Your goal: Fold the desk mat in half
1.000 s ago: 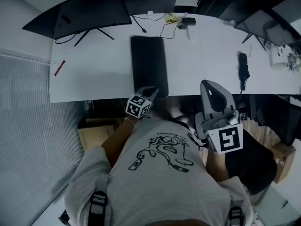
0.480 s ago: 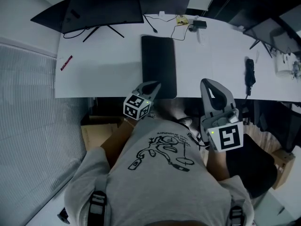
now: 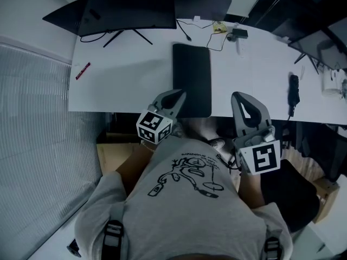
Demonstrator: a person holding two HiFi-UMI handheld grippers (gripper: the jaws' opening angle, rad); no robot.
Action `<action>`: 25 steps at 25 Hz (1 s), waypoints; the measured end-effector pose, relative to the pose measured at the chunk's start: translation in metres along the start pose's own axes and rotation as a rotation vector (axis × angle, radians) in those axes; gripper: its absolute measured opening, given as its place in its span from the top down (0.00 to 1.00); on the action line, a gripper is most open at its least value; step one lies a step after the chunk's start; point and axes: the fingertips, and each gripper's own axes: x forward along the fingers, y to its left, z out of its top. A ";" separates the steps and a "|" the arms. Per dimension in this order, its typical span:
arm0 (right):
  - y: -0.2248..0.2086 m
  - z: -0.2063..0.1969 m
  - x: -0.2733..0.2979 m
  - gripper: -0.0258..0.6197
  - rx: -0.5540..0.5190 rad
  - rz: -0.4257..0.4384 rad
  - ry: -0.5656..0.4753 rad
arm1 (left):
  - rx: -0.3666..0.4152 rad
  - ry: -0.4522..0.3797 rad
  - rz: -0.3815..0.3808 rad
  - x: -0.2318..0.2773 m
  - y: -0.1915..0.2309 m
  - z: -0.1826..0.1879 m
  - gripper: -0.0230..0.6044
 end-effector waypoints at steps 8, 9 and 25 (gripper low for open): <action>0.014 0.002 0.017 0.95 -0.001 0.012 -0.003 | 0.003 -0.090 0.028 -0.028 0.014 0.043 0.93; 0.016 0.002 0.019 0.95 -0.002 0.013 -0.002 | 0.004 -0.102 0.030 -0.032 0.015 0.049 0.93; 0.048 0.000 0.037 0.95 0.003 0.026 0.004 | 0.056 -0.214 0.094 -0.092 0.027 0.106 0.93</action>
